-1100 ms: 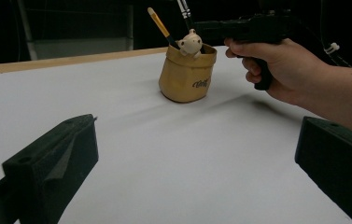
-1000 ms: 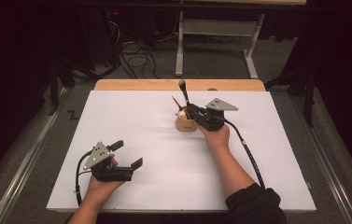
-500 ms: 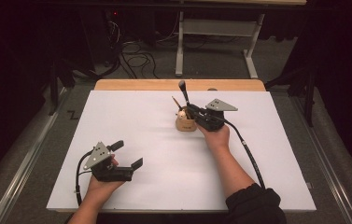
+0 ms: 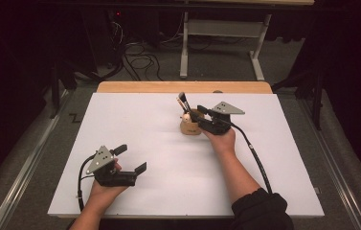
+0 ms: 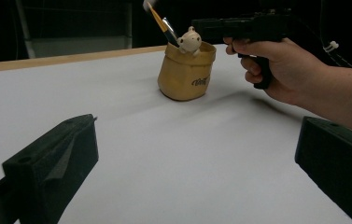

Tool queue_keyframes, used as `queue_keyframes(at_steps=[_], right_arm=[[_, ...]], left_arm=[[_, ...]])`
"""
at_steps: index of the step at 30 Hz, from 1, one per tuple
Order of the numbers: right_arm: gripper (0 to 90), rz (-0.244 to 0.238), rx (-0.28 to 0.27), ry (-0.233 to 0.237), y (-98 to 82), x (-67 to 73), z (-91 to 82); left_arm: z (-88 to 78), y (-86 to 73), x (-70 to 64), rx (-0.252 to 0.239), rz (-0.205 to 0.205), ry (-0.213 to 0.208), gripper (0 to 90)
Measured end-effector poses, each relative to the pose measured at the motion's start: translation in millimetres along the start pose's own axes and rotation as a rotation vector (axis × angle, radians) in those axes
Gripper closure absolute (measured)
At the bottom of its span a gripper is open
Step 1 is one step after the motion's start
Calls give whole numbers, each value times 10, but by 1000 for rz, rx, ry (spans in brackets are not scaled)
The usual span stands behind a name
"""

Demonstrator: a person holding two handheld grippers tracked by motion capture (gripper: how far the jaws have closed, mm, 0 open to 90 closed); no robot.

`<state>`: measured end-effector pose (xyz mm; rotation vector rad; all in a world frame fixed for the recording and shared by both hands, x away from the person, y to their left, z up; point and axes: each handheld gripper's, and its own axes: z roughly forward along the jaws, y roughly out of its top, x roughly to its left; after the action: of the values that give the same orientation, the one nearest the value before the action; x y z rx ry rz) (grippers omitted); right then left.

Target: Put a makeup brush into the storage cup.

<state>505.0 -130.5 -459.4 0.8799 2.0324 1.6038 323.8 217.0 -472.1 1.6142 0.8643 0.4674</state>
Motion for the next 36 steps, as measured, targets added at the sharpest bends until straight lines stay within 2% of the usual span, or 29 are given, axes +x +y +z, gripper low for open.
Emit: queue_keyframes(at_steps=[9, 16, 20, 24, 27, 30, 36], right_arm=[[553, -15, -6, -25, 18, 5, -100], [543, -21, 7, -52, -1, -38, -295], [525, -46, 24, -66, -19, -33, -421], [516, -69, 37, -64, -41, -9, -556], [471, -80, 55, -55, -56, 26, -674], [462, -97, 51, -51, -73, 66, -787], [375, -79, 52, -36, -103, 133, -1000]], left_arm=[[7, -1, -7, 3, 2, 0, 0], [-3, -6, -9, 10, 10, 7, 0], [2, -7, -12, 13, 13, 10, 0], [15, -14, -9, 23, 18, 12, 0], [22, -18, -1, 31, 23, 16, 0], [31, -25, 0, 32, 19, 19, 0], [48, -34, -7, 42, 24, 20, 0]])
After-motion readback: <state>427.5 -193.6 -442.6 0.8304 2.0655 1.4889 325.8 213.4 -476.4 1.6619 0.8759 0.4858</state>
